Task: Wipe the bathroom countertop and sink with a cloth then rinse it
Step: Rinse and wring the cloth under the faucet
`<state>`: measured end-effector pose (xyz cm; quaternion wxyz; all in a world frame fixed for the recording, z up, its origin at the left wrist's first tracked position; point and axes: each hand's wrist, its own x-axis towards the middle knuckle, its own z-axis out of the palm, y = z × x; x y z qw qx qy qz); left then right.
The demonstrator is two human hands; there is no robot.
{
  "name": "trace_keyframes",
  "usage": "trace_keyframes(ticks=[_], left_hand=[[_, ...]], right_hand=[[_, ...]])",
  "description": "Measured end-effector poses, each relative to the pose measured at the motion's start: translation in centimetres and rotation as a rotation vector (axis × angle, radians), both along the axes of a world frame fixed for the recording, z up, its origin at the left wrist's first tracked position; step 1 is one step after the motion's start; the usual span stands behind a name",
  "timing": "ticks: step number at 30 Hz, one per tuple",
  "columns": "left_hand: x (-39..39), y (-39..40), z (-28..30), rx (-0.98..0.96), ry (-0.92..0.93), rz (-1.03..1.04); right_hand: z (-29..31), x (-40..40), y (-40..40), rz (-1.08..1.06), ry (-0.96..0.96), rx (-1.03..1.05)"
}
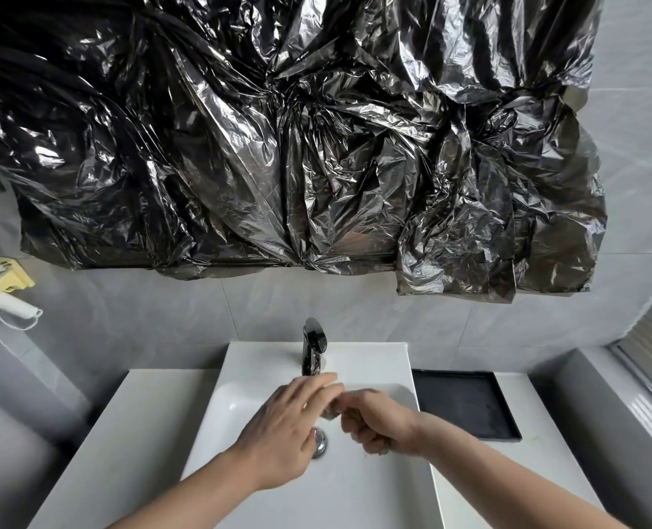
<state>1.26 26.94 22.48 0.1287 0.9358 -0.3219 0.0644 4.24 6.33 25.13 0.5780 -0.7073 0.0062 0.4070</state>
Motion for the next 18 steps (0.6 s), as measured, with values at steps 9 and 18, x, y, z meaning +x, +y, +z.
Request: trace_keyframes(ticks=[9,18], left_hand=[[2.2,-1.6,0.0,0.229,0.054,0.188],[4.2,-3.9,-1.0,0.18,0.54,0.544]], right_hand=[[-1.4,0.0,3.4,0.254,-0.304,-0.441],[-2.7,0.3,3.9,0.34,-0.887,-0.898]])
